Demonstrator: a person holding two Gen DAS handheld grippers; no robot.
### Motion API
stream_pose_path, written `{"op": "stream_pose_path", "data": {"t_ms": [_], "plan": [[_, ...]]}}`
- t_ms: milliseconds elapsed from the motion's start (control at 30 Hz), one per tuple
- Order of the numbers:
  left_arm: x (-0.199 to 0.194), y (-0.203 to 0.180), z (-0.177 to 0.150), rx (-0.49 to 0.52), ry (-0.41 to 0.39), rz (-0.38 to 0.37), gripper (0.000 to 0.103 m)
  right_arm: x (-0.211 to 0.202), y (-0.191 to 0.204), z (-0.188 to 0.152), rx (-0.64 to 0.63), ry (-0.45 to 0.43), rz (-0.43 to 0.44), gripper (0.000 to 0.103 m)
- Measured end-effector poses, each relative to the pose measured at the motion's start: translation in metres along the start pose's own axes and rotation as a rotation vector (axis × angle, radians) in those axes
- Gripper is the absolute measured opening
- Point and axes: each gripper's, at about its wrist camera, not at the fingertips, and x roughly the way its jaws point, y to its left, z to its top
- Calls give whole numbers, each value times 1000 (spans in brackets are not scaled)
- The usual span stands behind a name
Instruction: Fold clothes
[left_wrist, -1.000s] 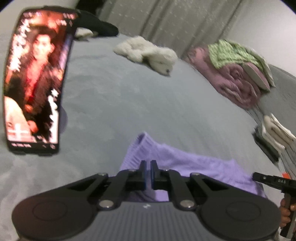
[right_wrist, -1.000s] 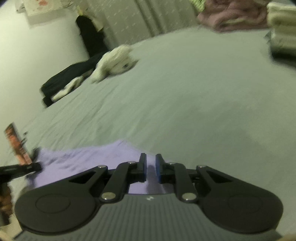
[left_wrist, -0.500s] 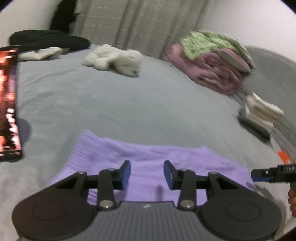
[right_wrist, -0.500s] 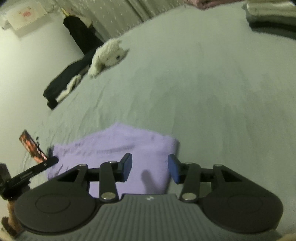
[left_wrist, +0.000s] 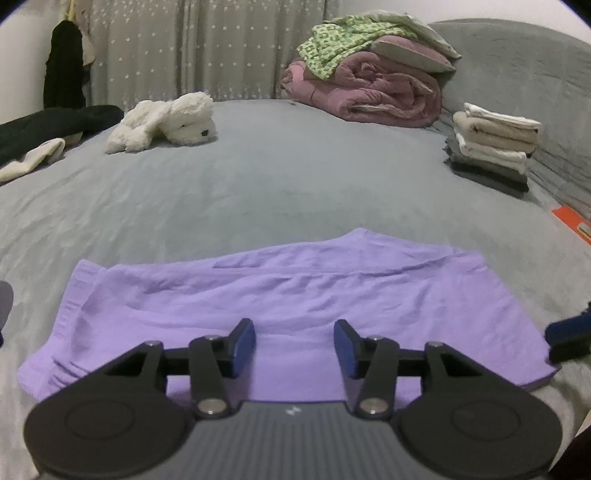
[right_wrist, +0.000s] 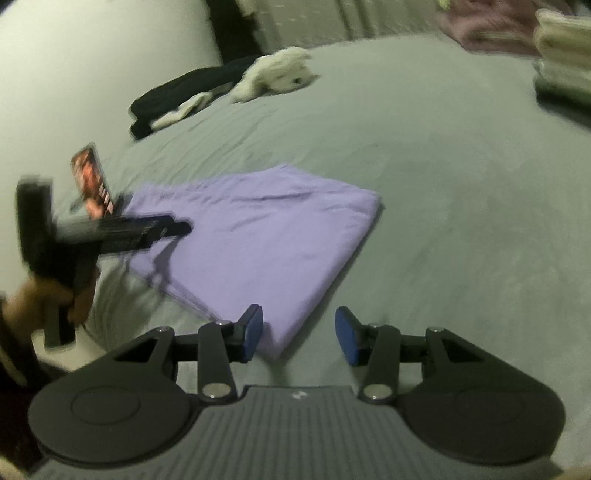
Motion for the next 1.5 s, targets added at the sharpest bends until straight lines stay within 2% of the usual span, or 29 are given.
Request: {"op": "stream_pose_path", "data": {"t_ms": [167, 533, 833, 1000, 1067, 1100, 1133, 1300, 1367, 1433, 1500], "plan": [[6, -6, 1, 15, 4, 9, 53, 0, 17, -19, -160, -40, -59, 48], [7, -12, 0, 40, 4, 22, 55, 11, 28, -33, -159, -99, -175, 48], [6, -15, -4, 65, -10, 29, 55, 25, 64, -49, -212, -253, -349, 48], [6, -15, -4, 73, -11, 30, 55, 24, 60, -46, -145, -253, -422, 36], [7, -16, -5, 73, -10, 29, 55, 24, 59, -45, -141, -232, -439, 11], [6, -16, -5, 75, -10, 28, 55, 24, 60, -44, -150, -219, -447, 9], [6, -16, -5, 78, -10, 27, 55, 25, 62, -44, -177, -209, -457, 2], [2, -13, -8, 98, -7, 16, 57, 23, 82, -49, -356, -239, -563, 0], [1, -12, -9, 104, 0, 8, 57, 33, 83, -56, -438, -194, -606, 0], [-2, -11, -9, 113, 16, -3, 58, 45, 79, -67, -479, -123, -606, 0], [-6, -8, -9, 121, 35, -14, 60, 46, 83, -73, -554, -126, -622, 0]]}}
